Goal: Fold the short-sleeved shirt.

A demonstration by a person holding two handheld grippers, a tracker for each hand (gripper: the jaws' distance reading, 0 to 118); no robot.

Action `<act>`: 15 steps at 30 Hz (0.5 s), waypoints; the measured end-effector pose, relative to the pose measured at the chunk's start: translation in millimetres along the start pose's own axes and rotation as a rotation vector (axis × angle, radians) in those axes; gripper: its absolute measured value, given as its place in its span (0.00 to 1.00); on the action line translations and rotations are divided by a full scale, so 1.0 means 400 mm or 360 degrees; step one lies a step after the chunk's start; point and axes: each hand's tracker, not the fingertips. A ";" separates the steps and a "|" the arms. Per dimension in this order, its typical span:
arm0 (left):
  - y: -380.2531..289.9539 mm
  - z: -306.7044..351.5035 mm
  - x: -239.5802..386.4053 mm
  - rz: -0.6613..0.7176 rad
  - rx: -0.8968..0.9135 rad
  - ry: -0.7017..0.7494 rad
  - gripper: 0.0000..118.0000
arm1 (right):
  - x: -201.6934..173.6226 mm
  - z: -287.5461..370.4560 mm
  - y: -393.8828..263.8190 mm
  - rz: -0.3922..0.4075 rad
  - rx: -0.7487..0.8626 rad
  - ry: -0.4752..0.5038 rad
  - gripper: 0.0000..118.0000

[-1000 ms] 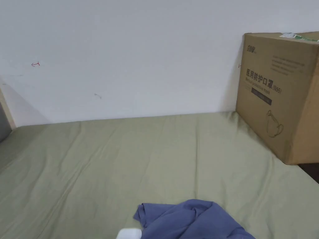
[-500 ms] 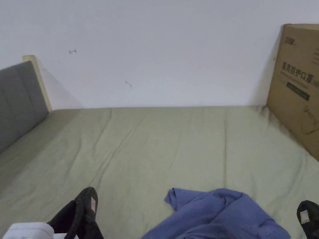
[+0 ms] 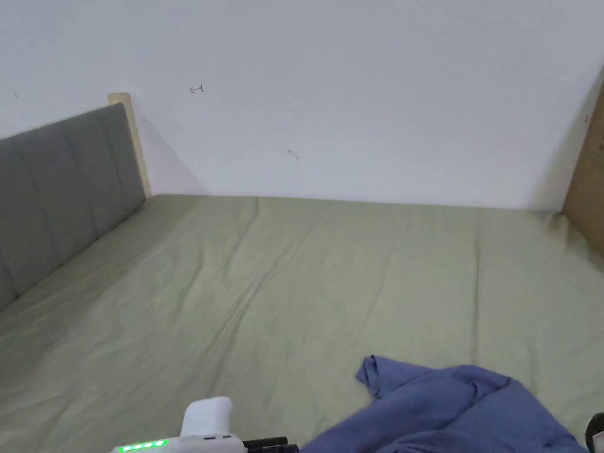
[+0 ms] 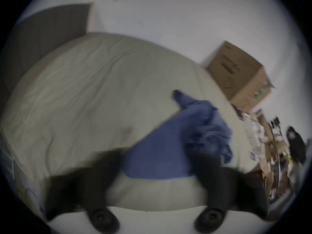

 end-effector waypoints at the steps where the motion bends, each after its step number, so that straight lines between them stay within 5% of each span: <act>1: -0.007 -0.003 -0.017 -0.0004 0.0032 0.0178 1.00 | 0.004 0.001 -0.004 0.0009 -0.0016 -0.0002 0.00; 2: 0.009 -0.021 -0.019 -0.0018 0.0117 0.0176 0.94 | 0.010 0.002 -0.009 0.0013 -0.0030 -0.0005 0.00; 8: -0.051 -0.200 -0.018 0.0025 -0.0210 0.0305 0.97 | 0.048 -0.026 -0.037 -0.0010 -0.0127 -0.0034 0.00; 11: -0.070 -0.215 0.067 -0.0300 -0.0191 0.0539 0.98 | 0.062 -0.047 -0.046 -0.0080 -0.0176 -0.0057 0.00; 13: -0.104 -0.179 0.115 -0.0429 -0.0111 0.0446 0.77 | 0.070 -0.060 -0.051 -0.0108 -0.0202 -0.0057 0.00; 14: -0.127 -0.155 0.138 -0.0496 -0.0028 0.0439 0.59 | 0.074 -0.067 -0.054 -0.0114 -0.0215 -0.0054 0.00; 15: -0.142 -0.140 0.151 -0.0530 0.0025 0.0356 0.27 | 0.076 -0.074 -0.056 -0.0115 -0.0226 -0.0054 0.00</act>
